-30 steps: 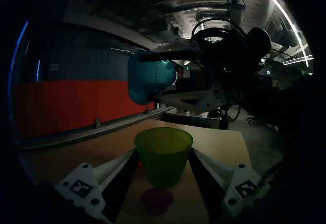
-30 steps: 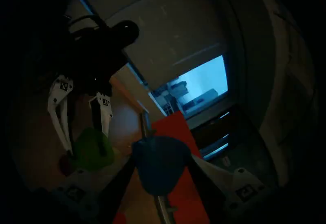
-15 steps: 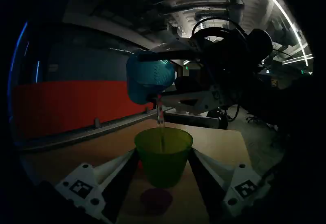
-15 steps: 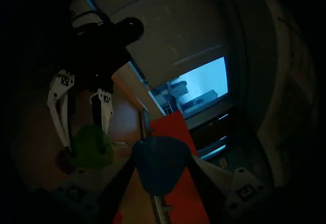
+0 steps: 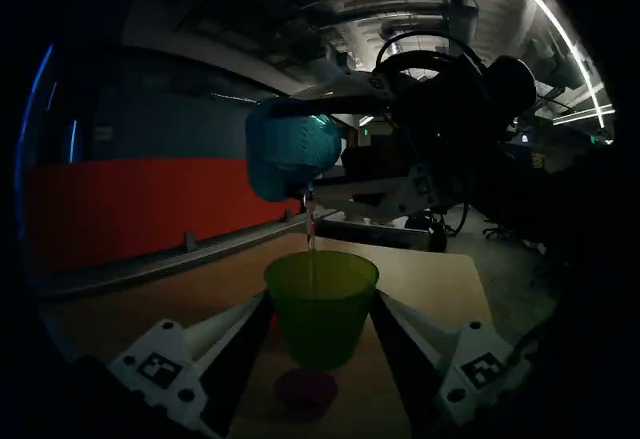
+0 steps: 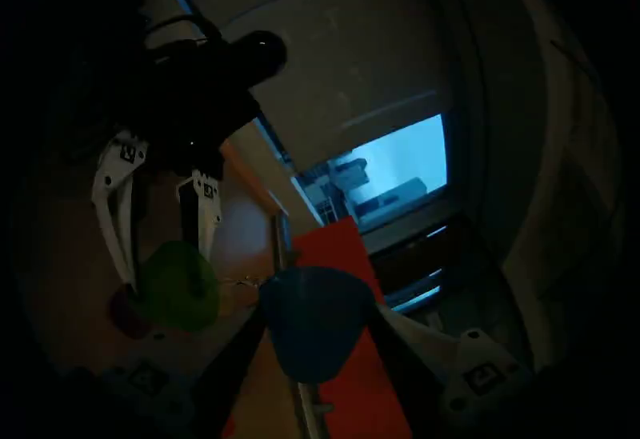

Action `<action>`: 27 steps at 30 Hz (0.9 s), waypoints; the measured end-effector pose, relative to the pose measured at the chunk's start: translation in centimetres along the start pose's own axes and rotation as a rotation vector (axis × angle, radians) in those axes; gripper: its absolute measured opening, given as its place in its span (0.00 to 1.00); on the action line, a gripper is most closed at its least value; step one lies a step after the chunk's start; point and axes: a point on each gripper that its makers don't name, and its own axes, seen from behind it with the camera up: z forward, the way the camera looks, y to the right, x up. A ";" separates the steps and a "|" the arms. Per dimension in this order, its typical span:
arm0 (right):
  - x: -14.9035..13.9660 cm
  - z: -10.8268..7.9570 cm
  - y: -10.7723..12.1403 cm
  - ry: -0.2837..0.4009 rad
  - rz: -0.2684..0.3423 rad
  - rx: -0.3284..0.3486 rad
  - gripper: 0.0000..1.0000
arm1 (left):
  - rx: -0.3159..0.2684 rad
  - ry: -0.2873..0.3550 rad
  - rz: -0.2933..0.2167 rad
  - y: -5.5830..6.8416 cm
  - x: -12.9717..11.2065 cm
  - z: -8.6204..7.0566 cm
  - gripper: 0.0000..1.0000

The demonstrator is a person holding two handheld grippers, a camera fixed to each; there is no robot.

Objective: Pour water

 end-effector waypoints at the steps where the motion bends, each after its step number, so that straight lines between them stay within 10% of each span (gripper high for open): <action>1: 0.0 0.0 0.0 0.000 -0.002 0.000 0.97 | 0.000 0.000 0.000 0.0 0.0 0.0 0.84; 27: 0.3 0.0 0.4 -0.007 -0.068 -0.012 0.97 | 0.001 0.002 0.005 0.3 0.1 0.0 0.84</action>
